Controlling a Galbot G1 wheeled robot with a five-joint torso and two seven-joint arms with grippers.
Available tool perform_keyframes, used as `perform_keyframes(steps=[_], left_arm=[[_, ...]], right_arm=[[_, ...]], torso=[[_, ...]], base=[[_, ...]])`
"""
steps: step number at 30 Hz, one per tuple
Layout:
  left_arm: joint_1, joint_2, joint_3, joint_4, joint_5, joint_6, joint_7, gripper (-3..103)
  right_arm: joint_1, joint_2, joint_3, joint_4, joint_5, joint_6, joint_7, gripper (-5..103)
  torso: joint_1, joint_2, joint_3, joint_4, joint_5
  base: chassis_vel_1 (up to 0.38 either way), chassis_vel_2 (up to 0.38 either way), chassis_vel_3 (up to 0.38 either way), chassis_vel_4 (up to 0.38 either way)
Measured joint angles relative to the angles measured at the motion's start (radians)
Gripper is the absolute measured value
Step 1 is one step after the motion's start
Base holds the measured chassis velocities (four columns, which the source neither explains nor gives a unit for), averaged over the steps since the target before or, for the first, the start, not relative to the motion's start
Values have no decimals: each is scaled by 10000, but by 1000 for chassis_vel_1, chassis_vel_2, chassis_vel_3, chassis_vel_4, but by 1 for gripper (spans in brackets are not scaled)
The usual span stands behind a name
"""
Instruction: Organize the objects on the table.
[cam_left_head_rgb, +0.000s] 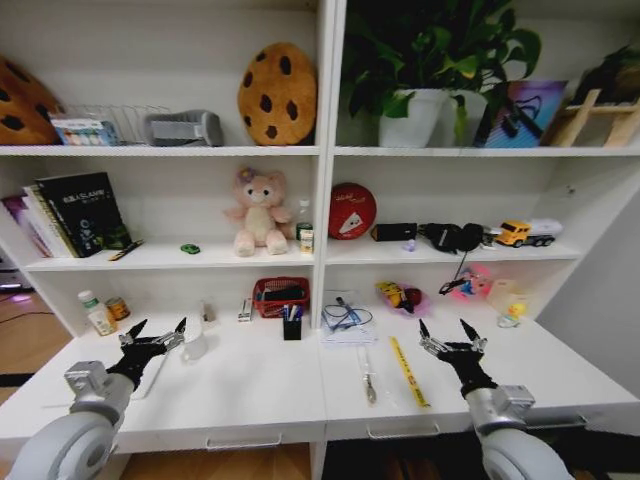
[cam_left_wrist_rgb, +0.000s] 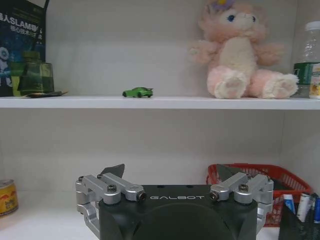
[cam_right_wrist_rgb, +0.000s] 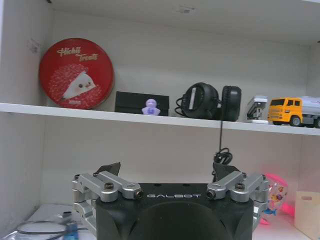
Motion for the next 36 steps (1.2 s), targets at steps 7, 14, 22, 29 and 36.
perform_keyframes(steps=[7,14,22,29,36], left_arm=[[0,1,0,-3,0,0,5,100],[0,0,0,-1,0,0,3,100],[0,0,-3,0,0,0,-2,100],[0,1,-2,0,0,0,-3,100],[0,0,-2,0,0,0,-2,100]], right_arm=[[10,-8,-56,-6,35,-18,-64,100],[90,-38,-138,-121,187,-47,-229,100],[1307,-1139,1255,-3804,1712,-1425,-1379,100],[2385,-1814,377,-5617,2177,-1805,-2412,100],[2798,-1736,-81,-6612,1524,-1842,-2996,100]], torso=[[2,-1,1,-2,28],[1,0,0,1,1],[2,0,1,-3,13],[4,-1,2,1,9],[3,-1,1,-3,11]], base=[[-146,-118,141,106],[40,23,-26,-23],[0,0,0,0],[0,0,0,0],[0,0,0,0]])
